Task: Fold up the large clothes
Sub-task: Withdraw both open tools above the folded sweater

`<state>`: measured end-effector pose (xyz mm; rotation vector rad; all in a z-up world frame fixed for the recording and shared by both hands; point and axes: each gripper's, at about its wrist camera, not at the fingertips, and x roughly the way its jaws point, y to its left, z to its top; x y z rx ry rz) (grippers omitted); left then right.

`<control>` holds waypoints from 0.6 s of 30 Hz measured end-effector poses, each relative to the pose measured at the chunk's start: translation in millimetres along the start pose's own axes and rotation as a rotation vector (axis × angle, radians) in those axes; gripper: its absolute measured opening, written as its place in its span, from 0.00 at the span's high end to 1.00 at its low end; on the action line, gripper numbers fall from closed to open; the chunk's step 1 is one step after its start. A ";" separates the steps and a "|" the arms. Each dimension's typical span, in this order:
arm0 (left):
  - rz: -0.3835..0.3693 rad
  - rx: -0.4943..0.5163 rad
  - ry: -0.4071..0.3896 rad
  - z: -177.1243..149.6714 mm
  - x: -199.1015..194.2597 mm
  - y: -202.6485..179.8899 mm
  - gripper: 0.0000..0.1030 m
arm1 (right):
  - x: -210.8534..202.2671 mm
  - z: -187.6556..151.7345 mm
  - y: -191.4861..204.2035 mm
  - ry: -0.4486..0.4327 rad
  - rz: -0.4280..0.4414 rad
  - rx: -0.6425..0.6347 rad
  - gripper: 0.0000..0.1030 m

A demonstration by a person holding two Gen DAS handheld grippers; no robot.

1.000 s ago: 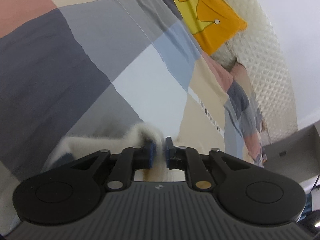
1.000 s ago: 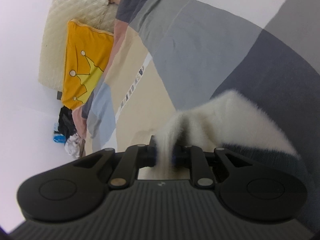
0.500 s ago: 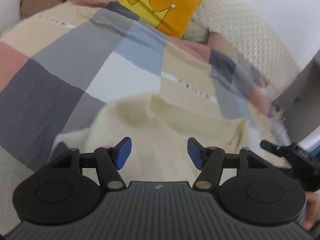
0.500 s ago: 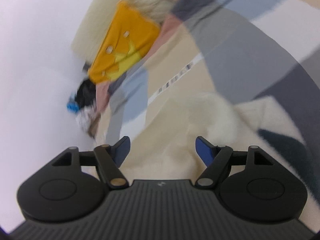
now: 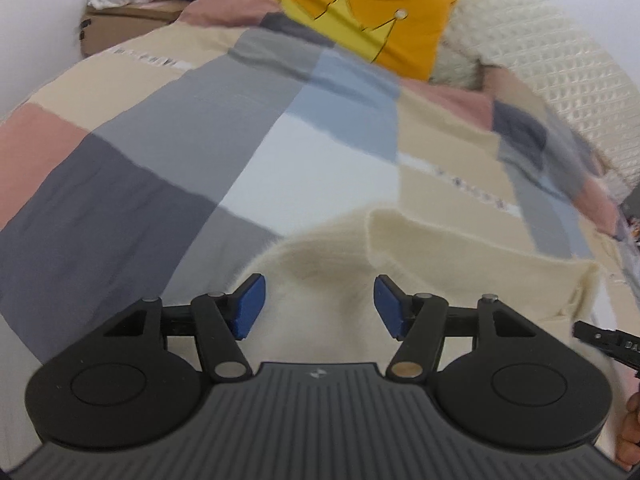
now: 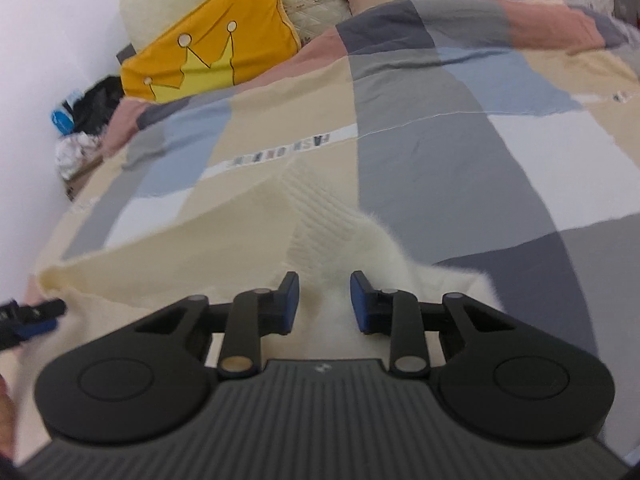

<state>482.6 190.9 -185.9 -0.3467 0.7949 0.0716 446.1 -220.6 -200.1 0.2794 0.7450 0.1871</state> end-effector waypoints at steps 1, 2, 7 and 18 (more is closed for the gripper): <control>0.003 0.002 0.012 -0.3 4.5 0.8 0.36 | 2.8 -1.6 -1.4 0.003 0.001 -0.002 0.71; 0.005 0.005 0.016 -0.7 6.9 1.1 0.36 | 6.5 -3.4 -2.4 0.009 -0.006 -0.015 0.71; 0.023 0.032 0.053 -6.3 20.2 0.9 0.36 | 16.6 -7.3 -0.6 0.020 -0.041 -0.074 0.71; 0.047 0.074 0.049 -10.4 8.6 -11.5 0.36 | 12.9 -7.7 11.4 0.006 -0.069 -0.131 0.69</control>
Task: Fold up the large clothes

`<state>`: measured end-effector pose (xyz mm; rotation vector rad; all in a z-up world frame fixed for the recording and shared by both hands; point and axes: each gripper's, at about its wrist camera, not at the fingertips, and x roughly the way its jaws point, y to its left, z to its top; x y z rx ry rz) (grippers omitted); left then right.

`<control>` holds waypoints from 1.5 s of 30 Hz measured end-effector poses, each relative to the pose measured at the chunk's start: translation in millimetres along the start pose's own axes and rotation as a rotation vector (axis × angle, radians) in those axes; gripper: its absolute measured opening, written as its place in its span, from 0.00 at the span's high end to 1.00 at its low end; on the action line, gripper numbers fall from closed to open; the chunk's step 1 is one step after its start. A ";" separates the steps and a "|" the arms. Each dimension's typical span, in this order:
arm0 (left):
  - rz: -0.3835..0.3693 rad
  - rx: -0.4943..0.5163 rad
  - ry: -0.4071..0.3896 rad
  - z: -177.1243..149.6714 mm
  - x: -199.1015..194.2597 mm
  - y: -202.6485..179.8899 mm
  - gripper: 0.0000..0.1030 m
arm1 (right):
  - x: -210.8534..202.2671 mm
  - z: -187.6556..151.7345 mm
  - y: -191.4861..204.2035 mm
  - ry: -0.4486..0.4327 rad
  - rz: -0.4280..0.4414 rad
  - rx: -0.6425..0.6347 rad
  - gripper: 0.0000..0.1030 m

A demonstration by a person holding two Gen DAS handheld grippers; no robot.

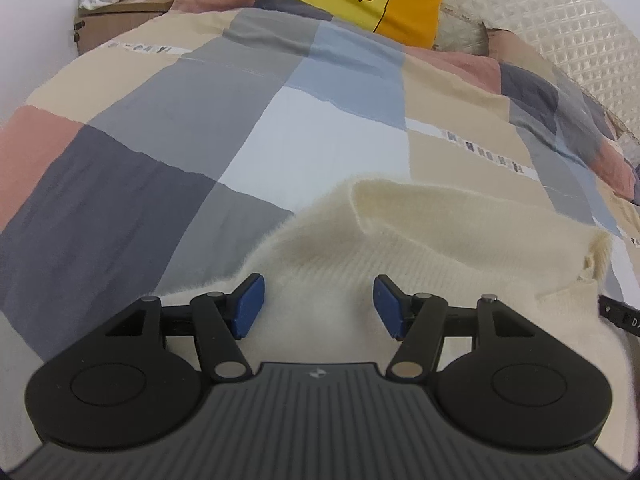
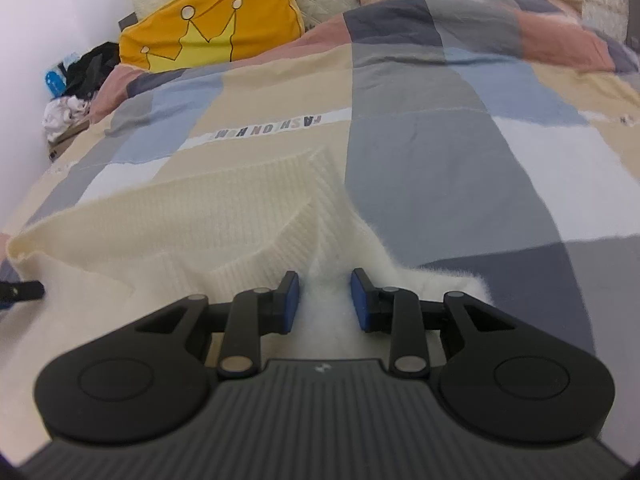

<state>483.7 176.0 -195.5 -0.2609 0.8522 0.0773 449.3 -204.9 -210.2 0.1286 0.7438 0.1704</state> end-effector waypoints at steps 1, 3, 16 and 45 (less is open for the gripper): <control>-0.007 0.001 -0.003 -0.3 -5.3 -1.6 0.36 | -4.0 1.5 2.8 -0.007 -0.003 -0.005 0.68; -0.011 0.008 -0.008 -1.2 -15.2 -5.2 0.36 | -13.3 4.6 5.6 -0.022 0.011 0.008 0.66; -0.084 0.054 -0.101 -21.7 -127.9 -33.5 0.36 | -107.7 2.3 35.5 -0.147 0.089 -0.011 0.65; -0.213 0.032 -0.227 -199.5 -267.3 -26.2 0.35 | -249.1 -126.1 73.6 -0.210 0.160 -0.059 0.57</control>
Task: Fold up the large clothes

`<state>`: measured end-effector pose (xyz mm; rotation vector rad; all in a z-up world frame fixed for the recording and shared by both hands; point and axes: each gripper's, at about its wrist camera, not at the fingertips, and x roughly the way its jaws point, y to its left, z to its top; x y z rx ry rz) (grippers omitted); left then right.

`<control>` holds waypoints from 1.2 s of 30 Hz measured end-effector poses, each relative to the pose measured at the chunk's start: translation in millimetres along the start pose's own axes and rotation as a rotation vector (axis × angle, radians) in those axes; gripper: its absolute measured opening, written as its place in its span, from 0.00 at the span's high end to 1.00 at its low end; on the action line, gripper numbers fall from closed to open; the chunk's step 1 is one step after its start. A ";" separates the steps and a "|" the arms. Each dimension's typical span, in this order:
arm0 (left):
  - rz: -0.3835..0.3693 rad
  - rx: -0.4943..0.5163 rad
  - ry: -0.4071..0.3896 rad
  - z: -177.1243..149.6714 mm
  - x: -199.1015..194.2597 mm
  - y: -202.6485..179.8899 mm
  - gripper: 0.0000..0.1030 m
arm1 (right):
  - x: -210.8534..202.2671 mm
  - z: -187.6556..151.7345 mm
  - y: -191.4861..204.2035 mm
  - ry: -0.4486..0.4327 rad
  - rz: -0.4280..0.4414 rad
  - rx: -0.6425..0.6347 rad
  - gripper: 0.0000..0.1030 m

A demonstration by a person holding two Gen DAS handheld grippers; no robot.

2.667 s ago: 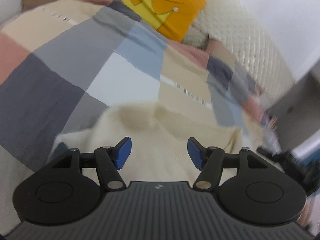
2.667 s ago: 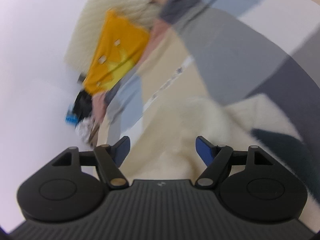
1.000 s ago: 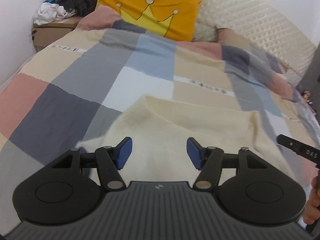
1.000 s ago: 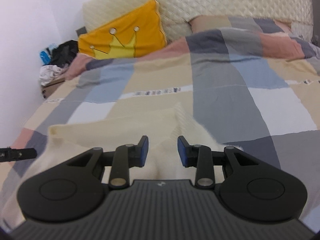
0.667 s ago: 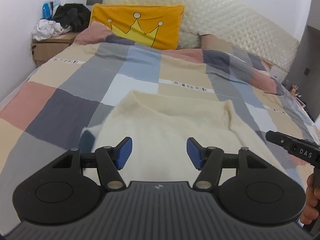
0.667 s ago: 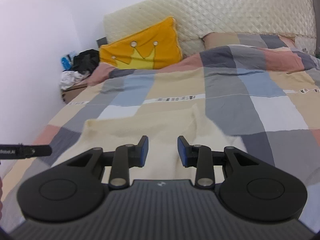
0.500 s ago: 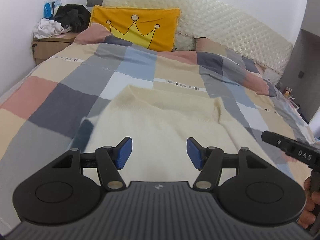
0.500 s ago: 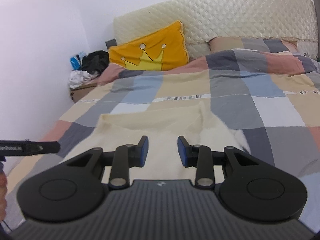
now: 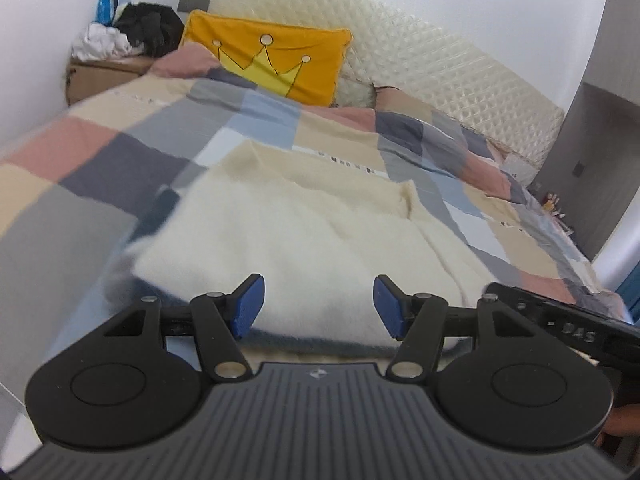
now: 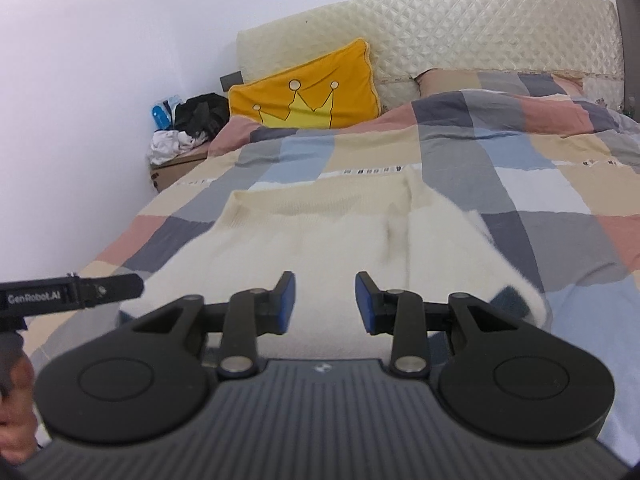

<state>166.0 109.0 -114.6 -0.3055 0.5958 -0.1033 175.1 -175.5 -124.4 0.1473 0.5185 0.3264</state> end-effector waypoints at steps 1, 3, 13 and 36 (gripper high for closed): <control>0.006 -0.019 0.006 -3.2 4.8 2.9 0.34 | 5.7 -1.6 1.0 0.013 -0.010 -0.007 0.55; 0.009 -0.081 0.034 -6.8 15.4 13.4 0.32 | 15.3 -5.2 2.0 0.041 -0.026 -0.009 0.55; 0.027 -0.573 0.155 -27.7 55.6 97.4 0.19 | 39.8 -17.0 8.0 0.122 -0.053 -0.009 0.55; 0.013 -0.787 0.091 -34.0 97.9 126.9 0.65 | 64.5 -31.6 -25.8 0.261 0.260 0.450 0.21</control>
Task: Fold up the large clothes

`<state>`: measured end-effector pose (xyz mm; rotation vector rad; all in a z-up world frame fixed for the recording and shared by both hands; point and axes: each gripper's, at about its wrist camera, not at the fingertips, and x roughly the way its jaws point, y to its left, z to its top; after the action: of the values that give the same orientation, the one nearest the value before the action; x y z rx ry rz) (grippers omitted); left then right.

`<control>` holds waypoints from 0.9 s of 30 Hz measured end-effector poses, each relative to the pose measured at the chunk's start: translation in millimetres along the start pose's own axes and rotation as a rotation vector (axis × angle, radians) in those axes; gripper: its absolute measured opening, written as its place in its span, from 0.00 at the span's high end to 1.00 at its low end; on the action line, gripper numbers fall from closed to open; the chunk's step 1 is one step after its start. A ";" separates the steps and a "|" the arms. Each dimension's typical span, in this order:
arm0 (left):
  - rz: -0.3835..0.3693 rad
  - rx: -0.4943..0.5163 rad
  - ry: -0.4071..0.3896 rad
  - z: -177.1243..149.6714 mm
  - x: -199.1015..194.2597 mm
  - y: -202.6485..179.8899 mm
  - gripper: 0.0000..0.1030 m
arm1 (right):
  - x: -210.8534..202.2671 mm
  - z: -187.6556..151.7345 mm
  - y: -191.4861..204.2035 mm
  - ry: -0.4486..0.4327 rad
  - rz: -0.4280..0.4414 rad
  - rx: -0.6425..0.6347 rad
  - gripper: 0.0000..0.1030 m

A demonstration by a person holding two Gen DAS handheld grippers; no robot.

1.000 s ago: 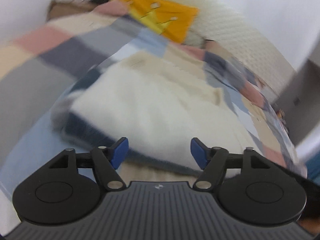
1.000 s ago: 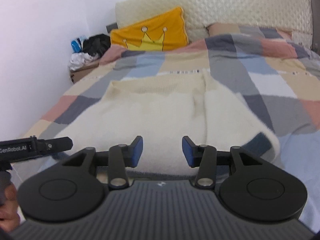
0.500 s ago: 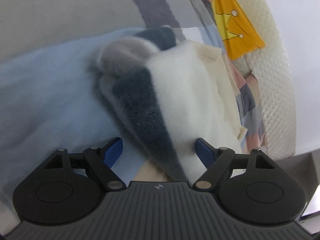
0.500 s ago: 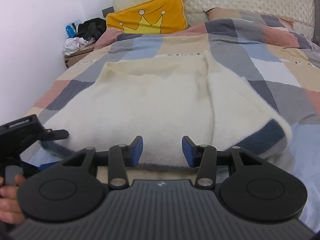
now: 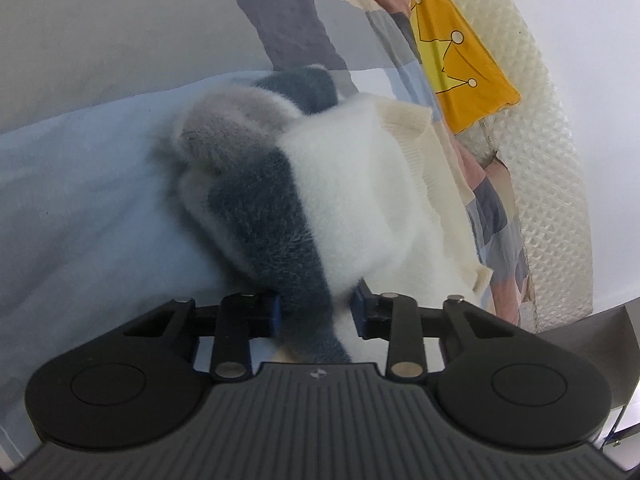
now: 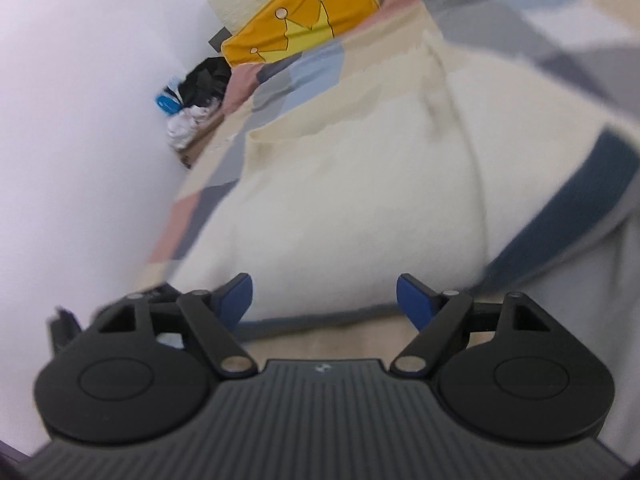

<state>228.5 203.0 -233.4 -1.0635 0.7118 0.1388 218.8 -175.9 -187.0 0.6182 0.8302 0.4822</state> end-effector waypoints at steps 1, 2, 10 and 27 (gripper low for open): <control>-0.002 0.003 -0.002 -0.6 -2.7 1.1 0.66 | 2.4 -0.3 -4.6 0.013 0.023 0.042 0.21; -0.004 0.003 -0.002 0.0 -2.7 1.5 0.66 | 5.4 -0.7 -9.3 0.027 0.043 0.087 0.21; -0.027 -0.023 0.000 2.8 -5.5 4.7 0.70 | 14.1 1.4 -57.0 -0.029 0.038 0.440 0.20; -0.066 -0.115 -0.008 8.4 -12.7 18.4 0.74 | -43.6 0.6 -103.2 -0.390 -0.173 0.668 0.29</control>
<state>214.6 222.1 -237.2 -1.1941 0.6670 0.1278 209.5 -277.6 -233.0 1.1995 0.6526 -0.0947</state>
